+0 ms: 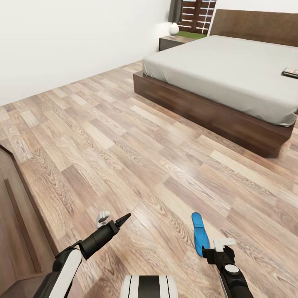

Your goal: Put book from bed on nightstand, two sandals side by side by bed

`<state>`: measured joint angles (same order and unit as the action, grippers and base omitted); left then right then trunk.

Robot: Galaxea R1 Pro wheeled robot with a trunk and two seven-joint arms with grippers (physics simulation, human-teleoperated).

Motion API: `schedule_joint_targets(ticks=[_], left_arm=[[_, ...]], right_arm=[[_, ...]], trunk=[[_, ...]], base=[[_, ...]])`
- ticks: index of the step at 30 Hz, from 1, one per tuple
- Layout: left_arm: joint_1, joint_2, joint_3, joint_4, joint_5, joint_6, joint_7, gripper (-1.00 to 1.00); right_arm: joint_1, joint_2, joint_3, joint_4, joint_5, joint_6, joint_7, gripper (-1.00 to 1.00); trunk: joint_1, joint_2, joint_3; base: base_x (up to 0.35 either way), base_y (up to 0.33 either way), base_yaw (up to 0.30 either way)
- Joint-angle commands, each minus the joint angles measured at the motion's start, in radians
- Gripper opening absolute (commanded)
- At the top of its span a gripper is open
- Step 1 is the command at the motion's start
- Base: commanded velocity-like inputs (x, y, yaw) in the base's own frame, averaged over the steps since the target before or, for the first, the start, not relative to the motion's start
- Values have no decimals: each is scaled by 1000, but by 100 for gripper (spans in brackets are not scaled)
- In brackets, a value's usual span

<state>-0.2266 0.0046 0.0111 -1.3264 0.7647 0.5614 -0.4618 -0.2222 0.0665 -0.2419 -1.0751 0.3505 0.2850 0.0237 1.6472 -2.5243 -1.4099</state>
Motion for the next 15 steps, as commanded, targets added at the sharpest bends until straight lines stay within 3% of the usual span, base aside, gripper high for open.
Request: schedule_joint_targets(ticks=[1, 11, 15], left_arm=[[0, 0, 1, 0, 7, 8, -1, 100], [0, 0, 1, 1, 7, 9, -1, 100], [0, 0, 1, 1, 7, 9, 0, 100]], right_arm=[[0, 1, -2, -2, 8, 5, 2, 100], [0, 1, -2, -2, 9, 5, 3, 100], [0, 1, -2, -2, 9, 5, 3, 100]], trunk=[[0, 0, -1], [0, 0, -1], [0, 0, -1]], base=[[92, 70, 0], [16, 13, 0], [149, 123, 0]])
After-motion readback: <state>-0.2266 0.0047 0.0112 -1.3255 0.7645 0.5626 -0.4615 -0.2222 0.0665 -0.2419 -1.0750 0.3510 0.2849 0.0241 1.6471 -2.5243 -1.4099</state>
